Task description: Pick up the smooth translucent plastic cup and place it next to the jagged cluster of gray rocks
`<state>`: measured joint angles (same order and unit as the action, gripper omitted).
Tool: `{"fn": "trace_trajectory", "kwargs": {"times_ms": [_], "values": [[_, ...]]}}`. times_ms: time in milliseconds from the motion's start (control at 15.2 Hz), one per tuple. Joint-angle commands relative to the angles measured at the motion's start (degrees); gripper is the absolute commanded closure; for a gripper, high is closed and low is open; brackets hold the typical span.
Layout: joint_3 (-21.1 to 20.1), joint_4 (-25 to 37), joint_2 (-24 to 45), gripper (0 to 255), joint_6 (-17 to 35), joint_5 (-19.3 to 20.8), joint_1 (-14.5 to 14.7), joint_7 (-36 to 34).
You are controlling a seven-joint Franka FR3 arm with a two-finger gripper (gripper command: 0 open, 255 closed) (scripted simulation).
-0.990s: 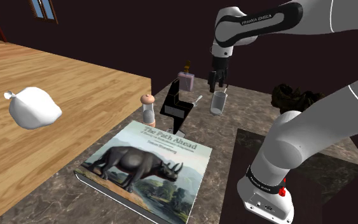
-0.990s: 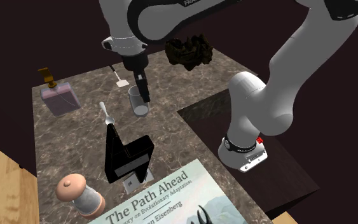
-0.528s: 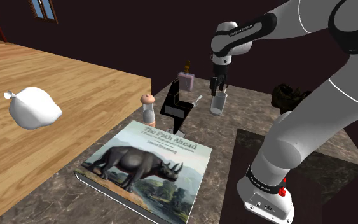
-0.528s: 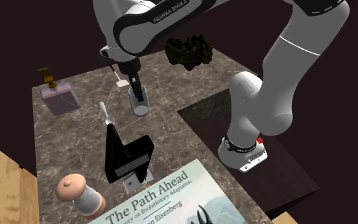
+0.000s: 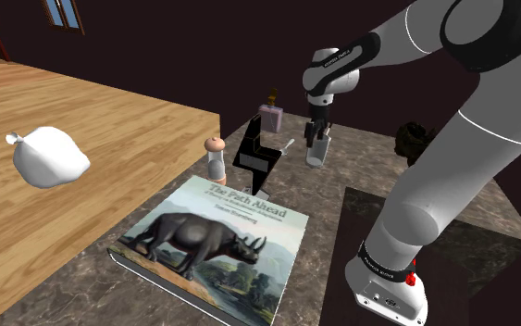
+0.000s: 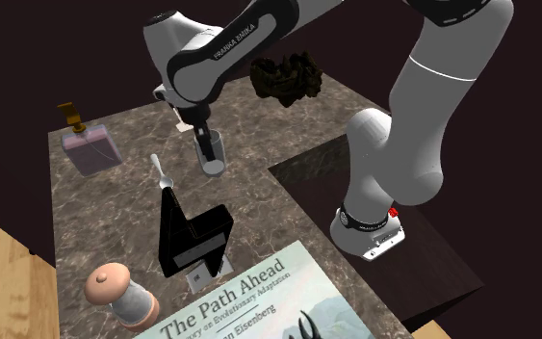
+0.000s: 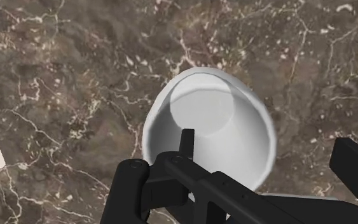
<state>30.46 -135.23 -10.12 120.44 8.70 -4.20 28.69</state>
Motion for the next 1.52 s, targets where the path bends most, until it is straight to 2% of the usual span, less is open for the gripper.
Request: {"fn": "trace_trajectory", "kwargs": {"times_ms": [0,528,594,1188,1452], "values": [[0.2,-1.3,0.4,0,1.7,0.0,-0.1,0.2],[0.3,-1.5,0.7,0,2.2,-0.1,-0.1,0.2],[0.3,-1.5,0.7,255,2.2,-0.1,-0.1,0.2],[0.3,-1.5,0.7,255,2.2,-0.1,-0.1,0.2],[-0.2,0.1,-1.2,255,-1.2,0.6,-0.2,-0.3]]}}
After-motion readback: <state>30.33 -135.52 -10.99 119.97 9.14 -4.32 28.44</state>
